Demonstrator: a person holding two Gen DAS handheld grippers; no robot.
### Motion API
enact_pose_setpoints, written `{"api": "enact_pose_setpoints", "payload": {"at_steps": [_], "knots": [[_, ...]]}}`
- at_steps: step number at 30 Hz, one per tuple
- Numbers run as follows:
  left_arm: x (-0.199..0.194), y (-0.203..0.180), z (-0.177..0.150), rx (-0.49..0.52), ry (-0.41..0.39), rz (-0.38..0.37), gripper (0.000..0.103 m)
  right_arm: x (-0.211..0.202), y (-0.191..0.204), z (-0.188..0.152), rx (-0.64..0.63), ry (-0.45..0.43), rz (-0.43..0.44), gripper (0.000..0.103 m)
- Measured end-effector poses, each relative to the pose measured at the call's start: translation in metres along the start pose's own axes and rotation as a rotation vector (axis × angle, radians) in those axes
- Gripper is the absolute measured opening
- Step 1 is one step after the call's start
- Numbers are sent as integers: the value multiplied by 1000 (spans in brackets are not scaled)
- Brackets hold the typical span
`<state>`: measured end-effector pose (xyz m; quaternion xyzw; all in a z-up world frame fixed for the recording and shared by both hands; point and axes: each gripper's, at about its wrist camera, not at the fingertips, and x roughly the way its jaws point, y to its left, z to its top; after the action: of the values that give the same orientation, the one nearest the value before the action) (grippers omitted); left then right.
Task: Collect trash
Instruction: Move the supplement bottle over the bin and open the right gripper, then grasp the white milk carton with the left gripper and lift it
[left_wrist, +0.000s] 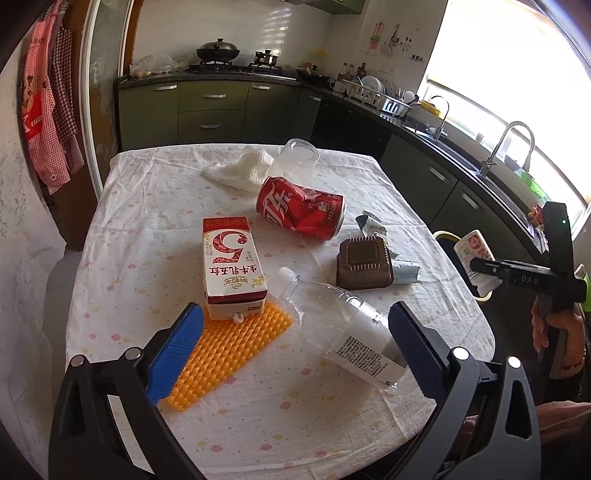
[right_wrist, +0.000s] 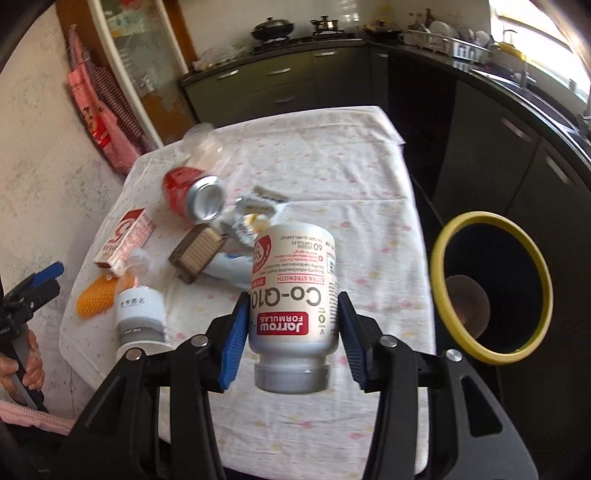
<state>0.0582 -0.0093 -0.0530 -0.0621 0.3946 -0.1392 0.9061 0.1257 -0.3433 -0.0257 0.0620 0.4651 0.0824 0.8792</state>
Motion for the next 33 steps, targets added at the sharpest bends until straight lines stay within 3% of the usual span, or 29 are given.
{"api": "enact_pose_setpoints", "payload": {"at_steps": [4,10,18,24,33], "knots": [[6,-4,0,6,15,5,98,1,-66,10,122,-9,-106,45],[14,-13,2,15,36,13,98,33,-143,17,252,47,-203,45],[21,-21,7,25,49,26,98,73,-193,19,330,121,-266,45],[28,-25,9,36,66,26,98,64,-201,24,348,76,-307,48],[31,-22,7,37,76,27,98,16,-129,-10,256,-39,-229,53]]}}
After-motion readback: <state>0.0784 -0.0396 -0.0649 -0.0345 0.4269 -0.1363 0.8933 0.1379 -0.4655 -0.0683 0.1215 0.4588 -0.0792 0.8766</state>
